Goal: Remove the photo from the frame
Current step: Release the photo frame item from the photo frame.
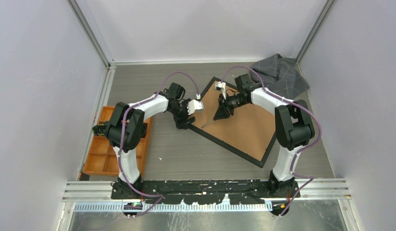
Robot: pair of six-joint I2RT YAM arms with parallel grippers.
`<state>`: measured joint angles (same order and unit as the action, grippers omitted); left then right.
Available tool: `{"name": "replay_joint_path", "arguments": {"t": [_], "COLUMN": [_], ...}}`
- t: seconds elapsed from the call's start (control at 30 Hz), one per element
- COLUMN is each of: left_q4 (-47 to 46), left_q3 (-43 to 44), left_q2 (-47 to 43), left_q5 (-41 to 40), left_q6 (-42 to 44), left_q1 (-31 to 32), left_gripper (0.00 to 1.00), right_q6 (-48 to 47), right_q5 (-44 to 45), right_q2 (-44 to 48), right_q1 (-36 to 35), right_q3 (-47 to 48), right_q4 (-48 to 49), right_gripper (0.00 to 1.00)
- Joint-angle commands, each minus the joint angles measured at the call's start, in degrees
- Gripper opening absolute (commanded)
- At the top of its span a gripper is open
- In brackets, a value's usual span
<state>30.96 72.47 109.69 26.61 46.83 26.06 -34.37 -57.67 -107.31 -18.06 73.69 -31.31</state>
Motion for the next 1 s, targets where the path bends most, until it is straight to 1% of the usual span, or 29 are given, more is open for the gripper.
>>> {"name": "replay_joint_path", "arguments": {"t": [0.0,0.13,0.33,0.37,0.5,0.6,0.67,0.83,0.97], "left_q4": [1.9,2.0,2.0,2.1,2.1,2.1,2.1,2.2,2.3], "left_q3": [-0.1,-0.1,0.0,0.0,0.0,0.1,0.1,0.2,0.2], "left_q2": [-0.6,-0.5,-0.5,-0.5,-0.4,-0.4,-0.4,-0.3,-0.3], "left_q5": [2.7,2.6,2.5,2.6,2.6,2.6,2.5,2.6,2.6], "left_q6": [-1.1,-1.2,-1.3,-1.2,-1.2,-1.2,-1.3,-1.2,-1.2], "left_q1": [0.2,0.2,0.2,0.2,0.2,0.2,0.2,0.2,0.2], "left_gripper": [0.74,0.74,0.74,0.74,0.74,0.74,0.74,0.74,0.73], "right_q6": [1.8,0.8,-8.1,-8.5,-8.0,-4.7,-4.0,-5.0,-9.3], "right_q5": [-0.5,-0.7,-2.2,-2.2,-1.5,-0.3,0.1,0.1,-0.1], "right_q2": [0.8,1.0,-1.0,-1.3,-1.6,-0.9,-0.7,-0.8,-1.4], "right_q1": [1.1,1.3,1.2,1.2,0.8,0.2,-0.2,-0.6,-0.8], "right_q3": [0.5,0.7,4.0,4.2,3.5,1.9,1.1,1.4,3.2], "right_q4": [2.6,1.4,-9.4,-10.0,-8.5,-3.9,-2.5,-3.2,-8.4], "right_gripper": [0.01,0.01,0.01,0.01,0.01,0.01,0.01,0.01,0.01]}}
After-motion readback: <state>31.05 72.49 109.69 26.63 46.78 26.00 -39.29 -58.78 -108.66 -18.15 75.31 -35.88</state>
